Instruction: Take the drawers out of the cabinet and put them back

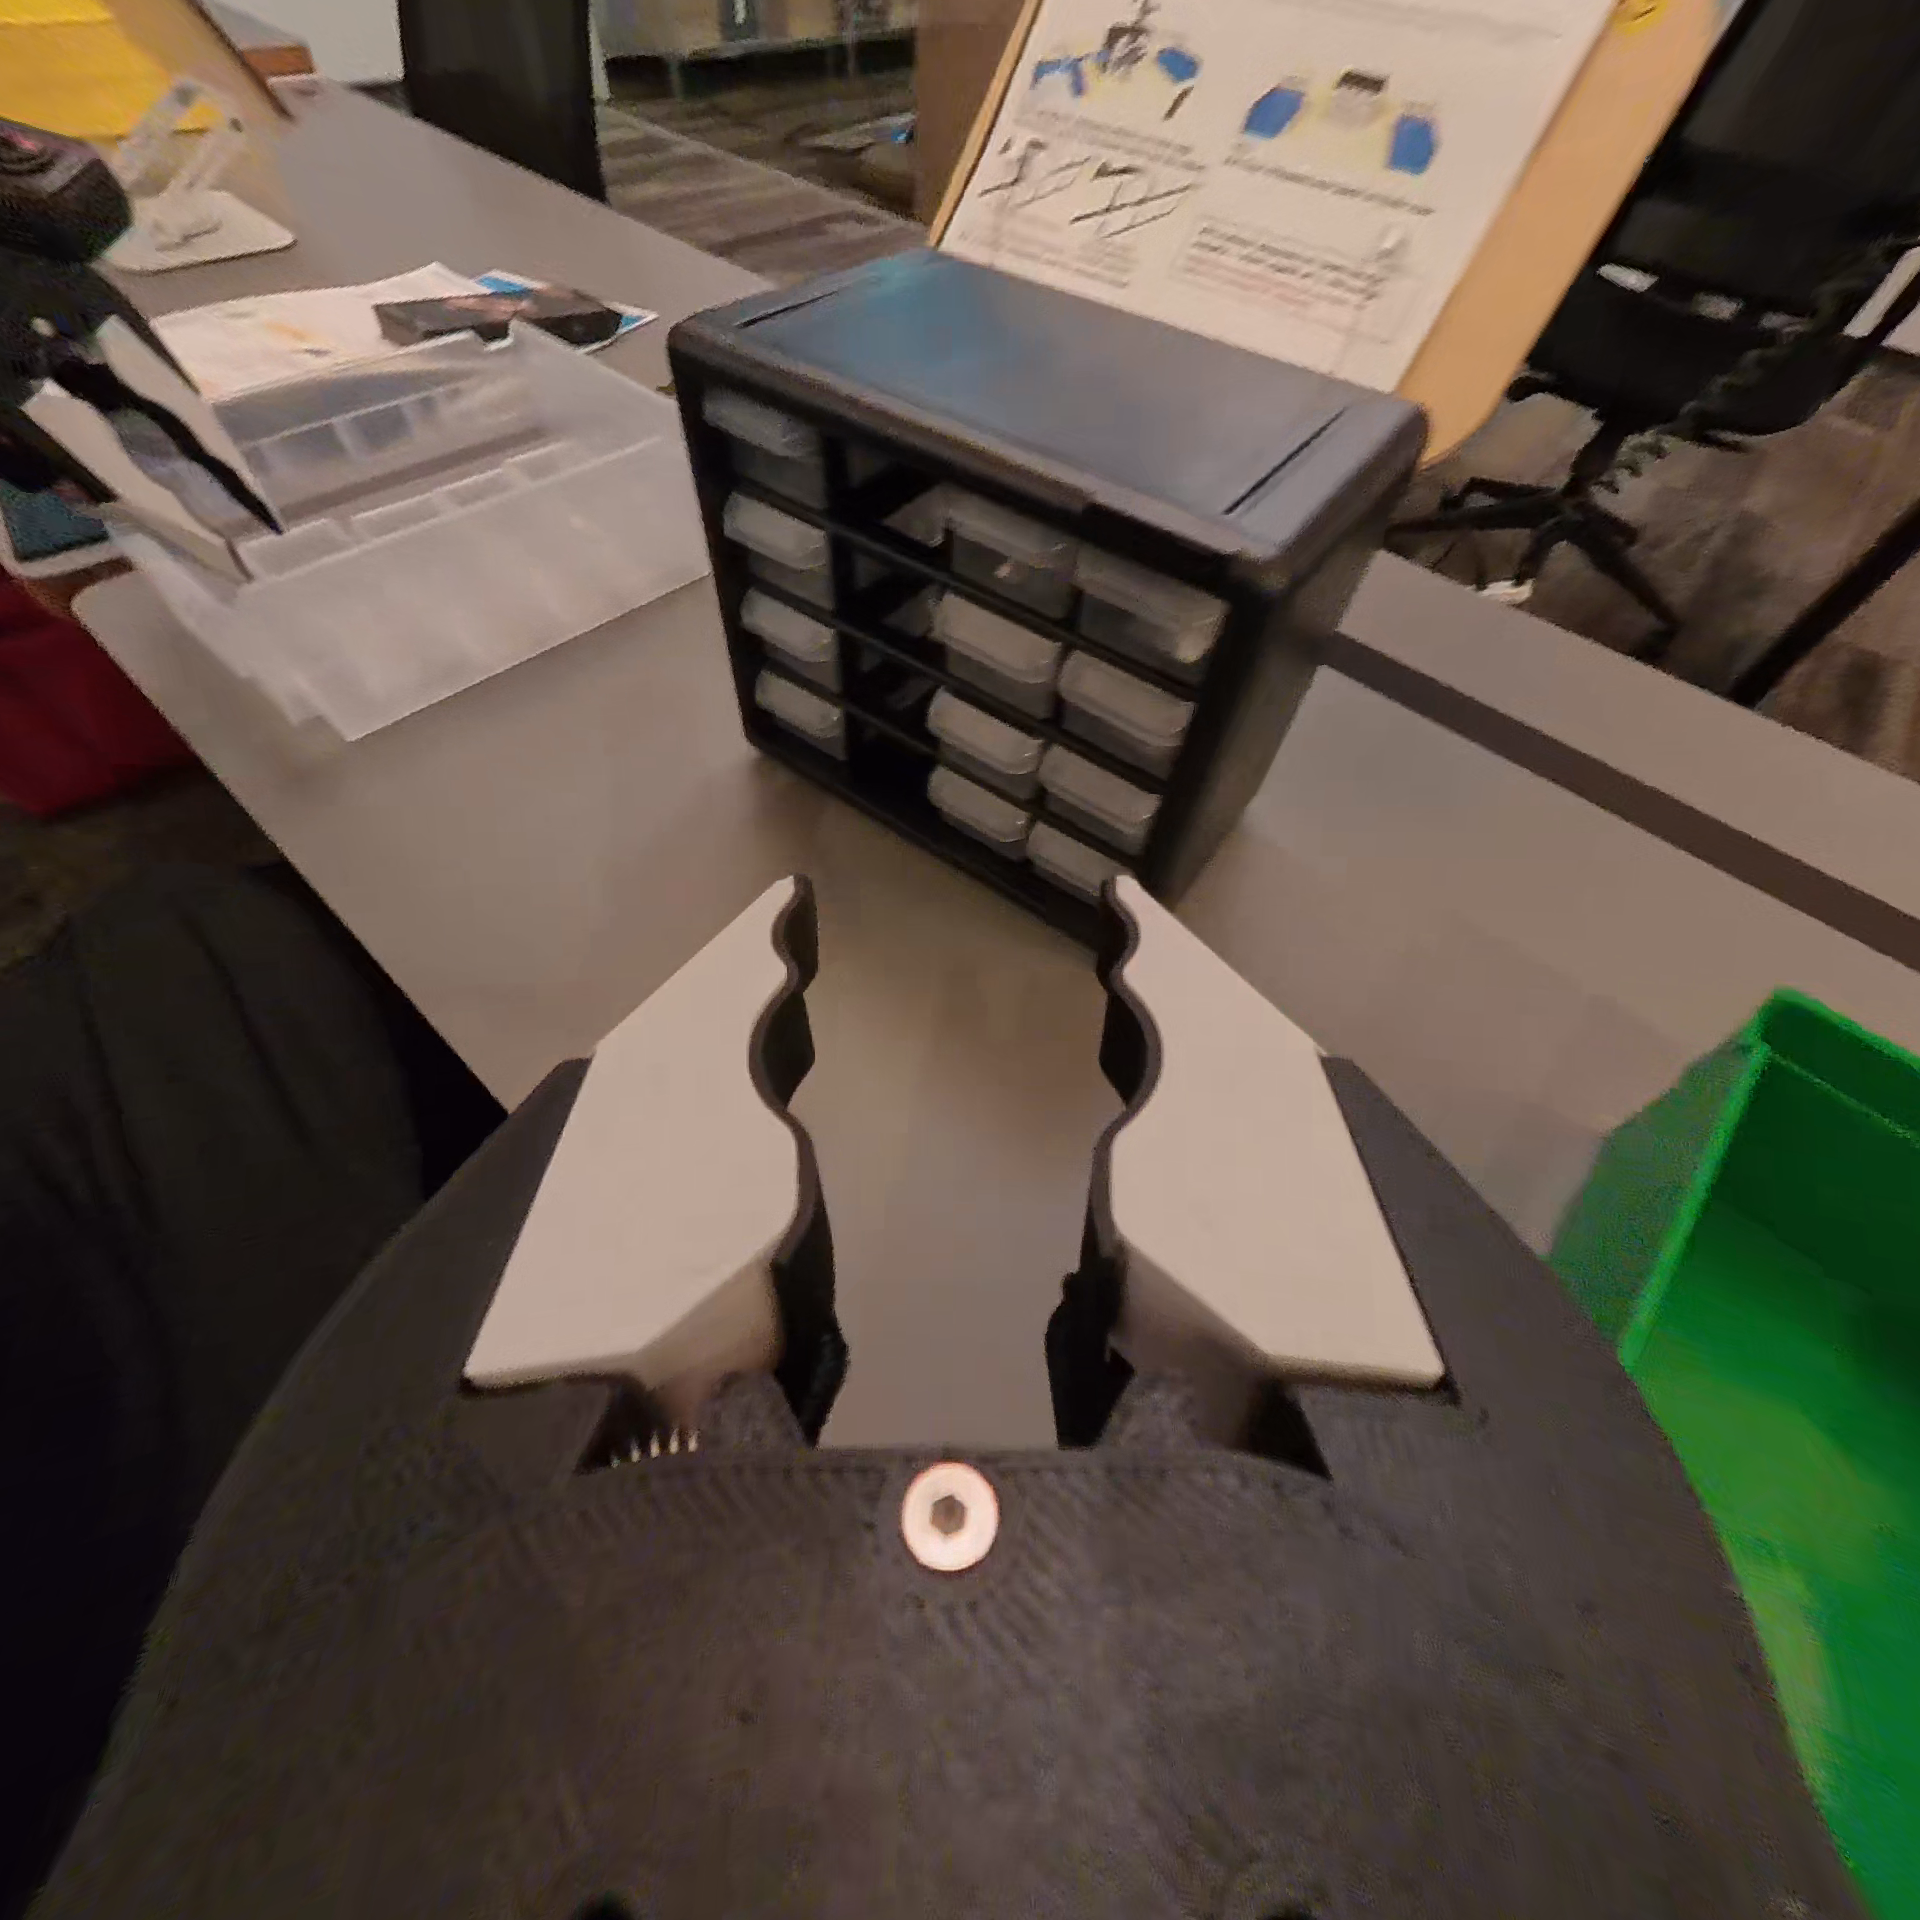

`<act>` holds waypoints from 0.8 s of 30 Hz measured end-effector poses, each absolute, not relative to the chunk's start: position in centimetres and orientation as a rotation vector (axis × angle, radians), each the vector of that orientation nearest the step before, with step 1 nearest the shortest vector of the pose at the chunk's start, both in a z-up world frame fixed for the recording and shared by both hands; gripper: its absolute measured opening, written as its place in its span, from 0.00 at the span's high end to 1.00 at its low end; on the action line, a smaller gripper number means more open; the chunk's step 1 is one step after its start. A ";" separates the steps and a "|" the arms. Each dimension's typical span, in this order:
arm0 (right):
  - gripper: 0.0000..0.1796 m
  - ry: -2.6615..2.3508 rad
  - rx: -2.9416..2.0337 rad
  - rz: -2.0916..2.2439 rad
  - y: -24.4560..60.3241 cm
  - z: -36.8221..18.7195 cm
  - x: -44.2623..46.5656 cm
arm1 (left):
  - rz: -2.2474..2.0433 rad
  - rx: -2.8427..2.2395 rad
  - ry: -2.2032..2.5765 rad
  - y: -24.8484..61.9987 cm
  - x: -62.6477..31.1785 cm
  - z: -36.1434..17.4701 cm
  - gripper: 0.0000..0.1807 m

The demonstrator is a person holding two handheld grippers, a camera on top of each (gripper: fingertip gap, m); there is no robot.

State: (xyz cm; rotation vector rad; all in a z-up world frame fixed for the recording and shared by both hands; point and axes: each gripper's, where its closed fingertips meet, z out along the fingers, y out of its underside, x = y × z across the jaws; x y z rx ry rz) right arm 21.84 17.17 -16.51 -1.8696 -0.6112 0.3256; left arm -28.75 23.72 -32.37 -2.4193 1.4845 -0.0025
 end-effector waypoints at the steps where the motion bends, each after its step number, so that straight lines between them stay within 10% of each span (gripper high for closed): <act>1: 0.70 -0.631 -1.882 0.331 17.2 -17.1 21.1 | 0.036 -2.416 1.498 24.0 -29.1 -33.1 0.80; 24: 0.72 -0.764 -1.957 0.454 16.5 -21.3 15.5 | 0.098 -2.337 1.628 22.5 -28.7 -30.9 1.00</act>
